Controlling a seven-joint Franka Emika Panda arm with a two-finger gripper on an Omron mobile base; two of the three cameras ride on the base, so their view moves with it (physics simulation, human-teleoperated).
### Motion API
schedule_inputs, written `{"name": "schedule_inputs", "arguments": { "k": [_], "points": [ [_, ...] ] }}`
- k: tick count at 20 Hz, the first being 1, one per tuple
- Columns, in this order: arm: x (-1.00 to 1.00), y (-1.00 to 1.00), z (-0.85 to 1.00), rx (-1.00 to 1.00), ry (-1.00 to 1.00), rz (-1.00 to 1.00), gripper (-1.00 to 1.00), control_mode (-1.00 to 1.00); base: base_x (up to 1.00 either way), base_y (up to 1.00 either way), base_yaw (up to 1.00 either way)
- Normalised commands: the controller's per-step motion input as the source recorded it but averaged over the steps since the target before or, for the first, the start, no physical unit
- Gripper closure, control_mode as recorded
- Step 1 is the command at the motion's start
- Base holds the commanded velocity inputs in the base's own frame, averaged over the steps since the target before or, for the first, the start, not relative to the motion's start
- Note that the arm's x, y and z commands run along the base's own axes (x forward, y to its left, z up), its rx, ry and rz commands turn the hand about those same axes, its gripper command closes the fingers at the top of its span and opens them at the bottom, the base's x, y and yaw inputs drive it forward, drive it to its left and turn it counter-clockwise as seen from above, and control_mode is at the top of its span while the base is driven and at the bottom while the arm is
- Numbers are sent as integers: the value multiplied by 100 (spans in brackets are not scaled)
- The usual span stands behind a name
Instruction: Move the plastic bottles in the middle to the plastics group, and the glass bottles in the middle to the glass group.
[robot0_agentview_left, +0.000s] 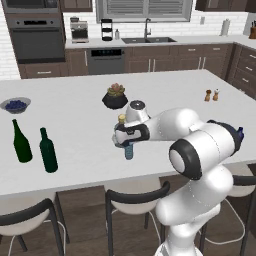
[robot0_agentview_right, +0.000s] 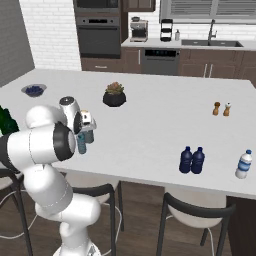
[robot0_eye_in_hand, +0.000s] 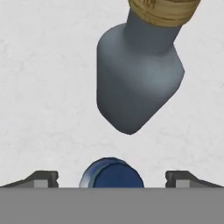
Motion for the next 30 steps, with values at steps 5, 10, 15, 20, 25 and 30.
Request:
{"name": "schedule_inputs", "arguments": {
  "k": [5, 10, 15, 20, 25, 30],
  "points": [
    [0, 0, 0, 0, -1, 0, 100, -100, 0, 0, 0],
    [-48, 0, 8, 0, -11, 0, 100, -100, 0, 0, 0],
    [-56, -45, 40, 0, 0, -8, 100, -100, 0, 0, 0],
    [4, -97, 58, 3, 11, -15, 100, -100, 0, 0, 0],
    [6, -100, 43, 4, 14, -17, 100, -100, 0, 0, 0],
    [2, -100, 10, 1, 16, -19, 100, -100, 0, 0, 0]
  ]
}}
